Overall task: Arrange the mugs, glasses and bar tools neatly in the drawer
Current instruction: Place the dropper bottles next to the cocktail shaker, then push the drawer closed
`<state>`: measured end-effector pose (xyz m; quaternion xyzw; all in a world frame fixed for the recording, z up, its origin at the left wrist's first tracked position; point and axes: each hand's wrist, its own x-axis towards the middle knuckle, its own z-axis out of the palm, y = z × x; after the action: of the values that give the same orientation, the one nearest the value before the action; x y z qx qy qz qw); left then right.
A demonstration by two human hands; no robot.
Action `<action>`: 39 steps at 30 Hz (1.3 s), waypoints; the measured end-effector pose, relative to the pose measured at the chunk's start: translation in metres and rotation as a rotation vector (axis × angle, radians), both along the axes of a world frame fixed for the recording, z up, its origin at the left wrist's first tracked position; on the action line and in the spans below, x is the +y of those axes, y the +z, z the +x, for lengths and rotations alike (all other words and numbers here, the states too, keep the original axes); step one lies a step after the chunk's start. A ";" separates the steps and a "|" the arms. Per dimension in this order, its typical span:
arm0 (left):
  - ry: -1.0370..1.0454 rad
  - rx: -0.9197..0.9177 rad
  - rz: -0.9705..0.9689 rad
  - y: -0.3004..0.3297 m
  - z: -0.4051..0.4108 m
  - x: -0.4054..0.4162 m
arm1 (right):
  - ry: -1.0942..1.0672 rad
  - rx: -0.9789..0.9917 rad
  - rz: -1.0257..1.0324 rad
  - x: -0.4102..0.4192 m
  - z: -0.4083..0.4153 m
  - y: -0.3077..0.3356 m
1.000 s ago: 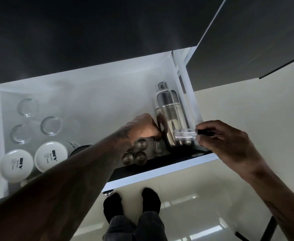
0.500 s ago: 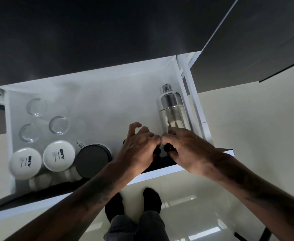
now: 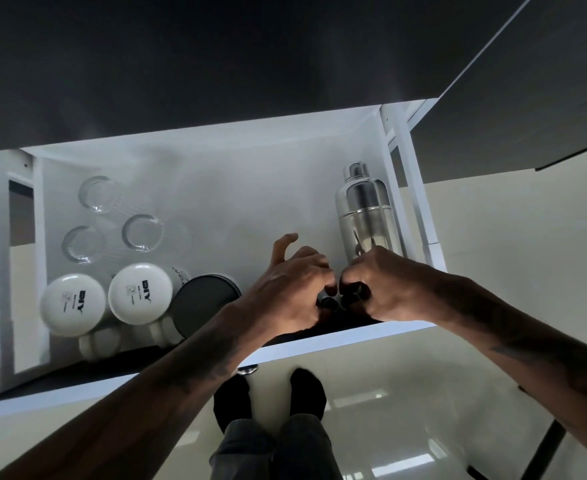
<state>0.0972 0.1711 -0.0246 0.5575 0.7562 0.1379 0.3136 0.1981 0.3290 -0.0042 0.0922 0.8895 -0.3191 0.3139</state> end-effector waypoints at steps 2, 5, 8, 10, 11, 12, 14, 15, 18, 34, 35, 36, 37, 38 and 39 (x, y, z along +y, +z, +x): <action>0.001 -0.022 0.018 -0.001 -0.001 -0.001 | -0.012 0.020 -0.020 0.002 0.002 -0.002; 0.001 -0.052 0.025 0.001 -0.003 -0.005 | -0.066 -0.018 -0.049 0.001 0.005 0.001; 0.084 -0.062 0.123 0.007 -0.005 -0.017 | -0.112 0.019 -0.017 -0.001 0.009 0.006; 0.228 -0.047 0.251 0.018 -0.003 -0.038 | -0.153 0.110 0.070 -0.005 0.016 0.009; 0.316 -0.013 0.328 0.026 0.000 -0.055 | -0.184 0.161 0.126 -0.010 0.022 0.012; 0.404 0.040 0.386 0.034 0.003 -0.075 | -0.226 0.220 0.180 -0.018 0.030 0.014; 0.548 0.202 0.409 0.048 0.011 -0.124 | -0.289 0.361 0.273 -0.042 0.046 0.018; 0.604 0.298 0.379 0.051 0.015 -0.150 | -0.303 0.433 0.322 -0.059 0.054 0.019; 0.771 0.506 0.210 0.044 0.025 -0.220 | -0.326 0.532 0.461 -0.111 0.074 0.014; 0.559 0.472 -0.001 0.022 0.050 -0.293 | -0.206 0.500 0.527 -0.152 0.101 0.000; 0.553 0.477 0.000 0.021 0.049 -0.293 | -0.205 0.498 0.529 -0.152 0.101 -0.001; 0.547 0.485 -0.003 0.021 0.048 -0.293 | -0.204 0.499 0.530 -0.152 0.100 -0.001; 0.542 0.493 -0.007 0.020 0.046 -0.292 | -0.207 0.501 0.530 -0.151 0.098 -0.002; 0.538 0.501 -0.011 0.020 0.043 -0.291 | -0.214 0.503 0.528 -0.150 0.096 -0.002; 0.533 0.510 -0.016 0.020 0.040 -0.290 | -0.222 0.506 0.528 -0.149 0.094 -0.003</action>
<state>0.1376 -0.1189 -0.0049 0.3549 0.9298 0.0655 0.0723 0.2918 0.1800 -0.0070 0.1842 0.9750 -0.1236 0.0131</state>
